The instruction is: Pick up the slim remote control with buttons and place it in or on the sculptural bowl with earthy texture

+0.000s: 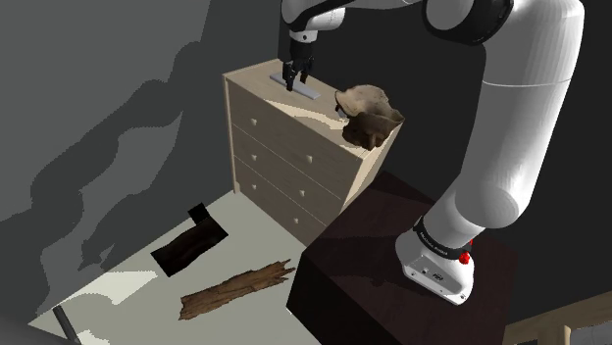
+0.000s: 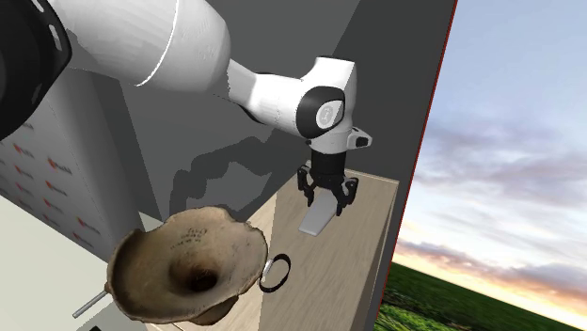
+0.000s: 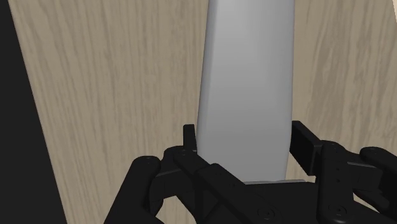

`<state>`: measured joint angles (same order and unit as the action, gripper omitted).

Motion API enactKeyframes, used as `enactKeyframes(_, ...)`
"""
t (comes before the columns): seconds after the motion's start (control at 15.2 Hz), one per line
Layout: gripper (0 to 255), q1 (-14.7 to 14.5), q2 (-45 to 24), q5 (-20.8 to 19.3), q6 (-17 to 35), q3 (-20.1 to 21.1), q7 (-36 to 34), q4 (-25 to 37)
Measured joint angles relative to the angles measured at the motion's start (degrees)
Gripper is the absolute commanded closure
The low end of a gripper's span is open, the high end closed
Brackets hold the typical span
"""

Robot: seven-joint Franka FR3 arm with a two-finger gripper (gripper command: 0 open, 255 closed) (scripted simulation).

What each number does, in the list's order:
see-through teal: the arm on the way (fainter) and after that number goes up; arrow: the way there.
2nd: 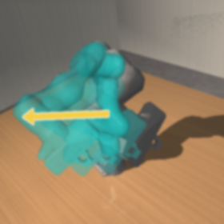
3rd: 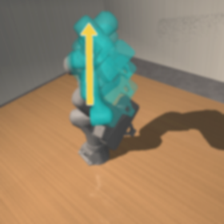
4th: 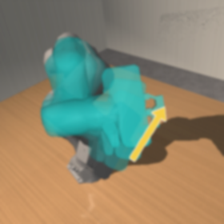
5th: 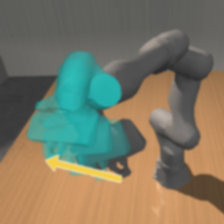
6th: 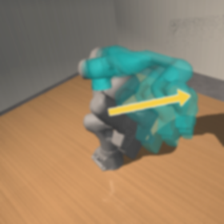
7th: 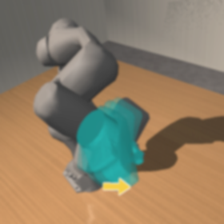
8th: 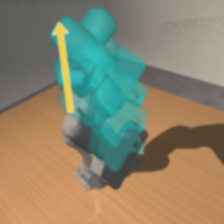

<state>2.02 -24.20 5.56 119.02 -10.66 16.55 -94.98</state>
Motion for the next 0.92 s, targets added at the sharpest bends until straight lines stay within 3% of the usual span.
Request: enactKeyframes(0.92, 255, 0.01, 2.80, -0.74, -8.70, -0.36, -0.48, 5.97)
